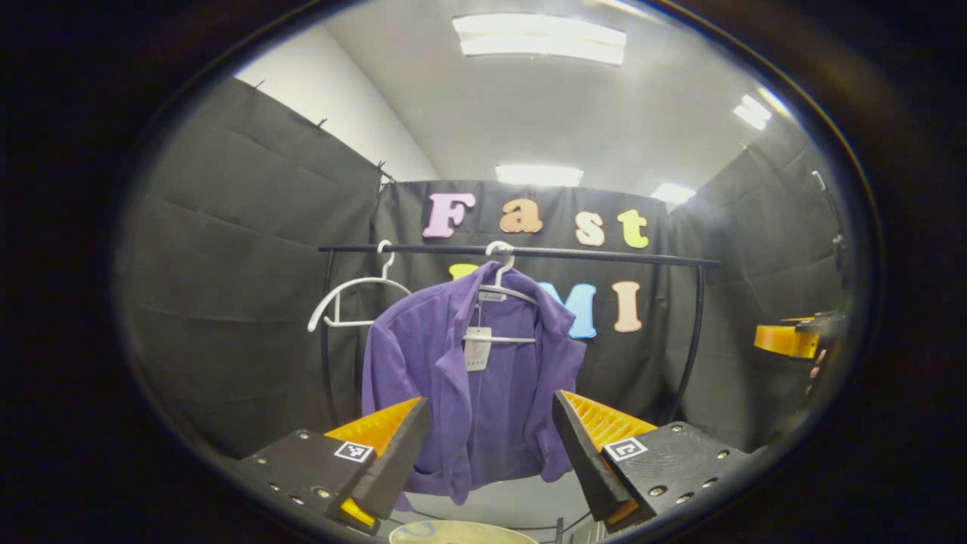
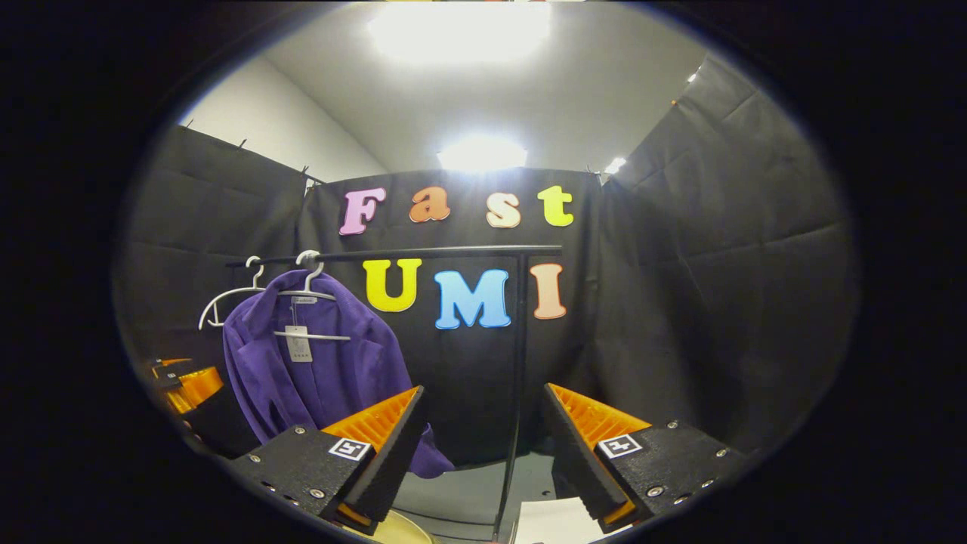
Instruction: Grasp the clothes on the hanger with both hands and then place them into the laundry hamper below.
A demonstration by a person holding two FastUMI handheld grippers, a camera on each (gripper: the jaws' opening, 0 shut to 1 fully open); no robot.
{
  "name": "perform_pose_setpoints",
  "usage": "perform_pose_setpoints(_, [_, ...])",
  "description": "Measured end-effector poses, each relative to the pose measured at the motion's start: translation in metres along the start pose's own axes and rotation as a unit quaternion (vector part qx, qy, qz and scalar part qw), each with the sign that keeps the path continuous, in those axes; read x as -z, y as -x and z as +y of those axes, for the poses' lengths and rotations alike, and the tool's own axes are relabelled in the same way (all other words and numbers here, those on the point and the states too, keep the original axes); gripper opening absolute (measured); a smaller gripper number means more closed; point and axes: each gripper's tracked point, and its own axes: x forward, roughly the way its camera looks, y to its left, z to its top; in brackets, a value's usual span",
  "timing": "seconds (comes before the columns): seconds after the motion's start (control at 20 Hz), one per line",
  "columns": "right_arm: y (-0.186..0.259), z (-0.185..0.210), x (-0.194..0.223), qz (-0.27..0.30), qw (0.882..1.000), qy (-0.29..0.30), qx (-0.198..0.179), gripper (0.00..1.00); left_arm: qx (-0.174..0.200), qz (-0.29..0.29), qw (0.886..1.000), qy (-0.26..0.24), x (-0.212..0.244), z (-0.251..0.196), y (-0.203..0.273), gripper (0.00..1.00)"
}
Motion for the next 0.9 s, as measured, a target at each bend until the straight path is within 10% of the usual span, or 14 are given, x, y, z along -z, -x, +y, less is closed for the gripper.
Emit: perform_pose_setpoints(0.9, [-0.173, 0.146, 0.006, 0.060, 0.982, -0.079, -0.159, 0.93, -0.099, 0.072, 0.991, 0.053, -0.004, 0.039, -0.123, 0.99])
